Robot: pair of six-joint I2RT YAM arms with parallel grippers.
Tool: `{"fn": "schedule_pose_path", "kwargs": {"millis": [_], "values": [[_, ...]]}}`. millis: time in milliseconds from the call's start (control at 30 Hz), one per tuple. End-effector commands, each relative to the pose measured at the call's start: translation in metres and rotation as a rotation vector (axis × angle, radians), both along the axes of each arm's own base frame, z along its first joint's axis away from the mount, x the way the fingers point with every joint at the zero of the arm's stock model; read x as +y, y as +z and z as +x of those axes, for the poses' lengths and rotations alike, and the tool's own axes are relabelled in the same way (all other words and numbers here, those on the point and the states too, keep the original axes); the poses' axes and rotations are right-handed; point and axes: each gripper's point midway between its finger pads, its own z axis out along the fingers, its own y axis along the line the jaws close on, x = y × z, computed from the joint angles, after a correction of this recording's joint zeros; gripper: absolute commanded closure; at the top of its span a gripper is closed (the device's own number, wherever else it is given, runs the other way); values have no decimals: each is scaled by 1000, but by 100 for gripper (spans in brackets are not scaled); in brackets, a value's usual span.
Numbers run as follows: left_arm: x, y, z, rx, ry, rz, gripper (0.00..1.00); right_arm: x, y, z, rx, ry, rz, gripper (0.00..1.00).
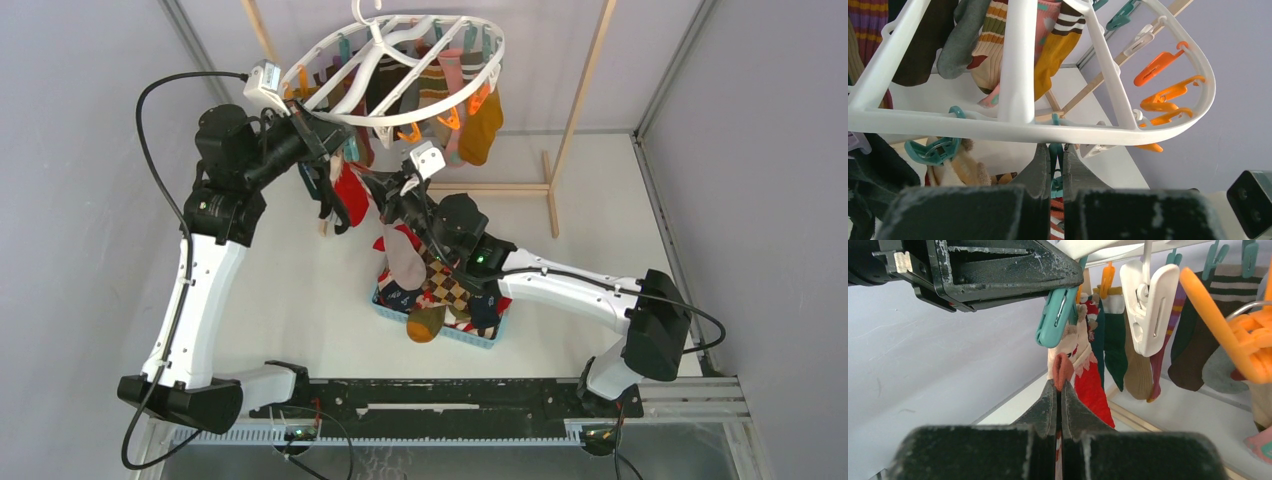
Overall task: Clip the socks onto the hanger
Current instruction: Clamp the sock onto the hanger.
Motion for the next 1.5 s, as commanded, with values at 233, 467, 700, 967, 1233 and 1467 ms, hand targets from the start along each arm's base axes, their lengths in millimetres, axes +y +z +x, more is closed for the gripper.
{"fn": "schedule_pose_path", "kwargs": {"millis": [233,467,700,967,1233,1467], "values": [[5,-9,-7,23,23,23,100,-19,67,-17,-86,11,141,100],[4,-10,-5,24,24,23,100,-16,68,-19,-87,37,146,100],[4,-9,-5,21,25,21,100,-11,69,-24,-89,69,138,100],[4,-6,-6,16,28,19,100,-3,75,-23,-88,98,144,100],[5,-8,-6,17,29,26,100,-5,79,-18,-83,101,163,100],[8,-8,-5,2,42,47,94,-6,77,-14,-81,93,149,100]]}}
